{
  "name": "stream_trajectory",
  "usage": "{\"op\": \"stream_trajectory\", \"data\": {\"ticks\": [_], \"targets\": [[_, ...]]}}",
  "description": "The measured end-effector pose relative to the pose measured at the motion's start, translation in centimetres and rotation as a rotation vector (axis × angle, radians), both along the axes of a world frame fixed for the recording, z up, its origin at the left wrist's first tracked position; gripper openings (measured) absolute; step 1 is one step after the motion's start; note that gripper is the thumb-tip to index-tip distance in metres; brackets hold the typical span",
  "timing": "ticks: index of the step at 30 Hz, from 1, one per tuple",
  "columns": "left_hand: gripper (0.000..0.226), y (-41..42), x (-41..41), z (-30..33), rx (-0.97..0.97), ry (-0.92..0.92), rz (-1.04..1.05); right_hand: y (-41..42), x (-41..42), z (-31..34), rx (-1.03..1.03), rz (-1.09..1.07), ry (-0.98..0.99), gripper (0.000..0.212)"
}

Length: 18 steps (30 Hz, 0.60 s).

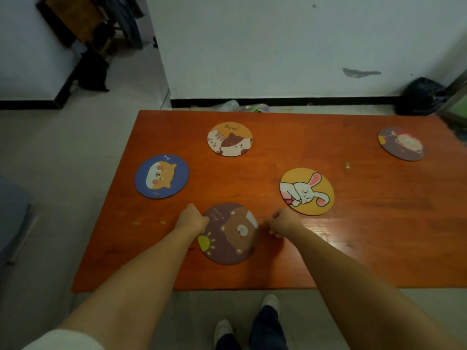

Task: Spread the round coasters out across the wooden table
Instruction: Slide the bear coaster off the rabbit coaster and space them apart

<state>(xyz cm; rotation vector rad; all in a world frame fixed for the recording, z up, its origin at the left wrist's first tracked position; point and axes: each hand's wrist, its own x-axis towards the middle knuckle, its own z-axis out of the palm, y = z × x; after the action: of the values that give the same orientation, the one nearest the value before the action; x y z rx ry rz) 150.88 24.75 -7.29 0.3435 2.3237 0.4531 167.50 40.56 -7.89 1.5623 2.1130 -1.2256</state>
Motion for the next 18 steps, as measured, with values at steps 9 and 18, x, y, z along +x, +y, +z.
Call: {"op": "stream_trajectory", "data": {"ticks": [9,18], "targets": [[0.019,11.8,3.4,2.1,0.178,0.007,-0.151,10.5,5.1,2.4,0.12,-0.163,0.055,0.015],[0.04,21.4,7.1,-0.7,0.099,0.003,-0.123,19.2,8.2,-0.3,0.091,-0.145,0.011,0.022]]}}
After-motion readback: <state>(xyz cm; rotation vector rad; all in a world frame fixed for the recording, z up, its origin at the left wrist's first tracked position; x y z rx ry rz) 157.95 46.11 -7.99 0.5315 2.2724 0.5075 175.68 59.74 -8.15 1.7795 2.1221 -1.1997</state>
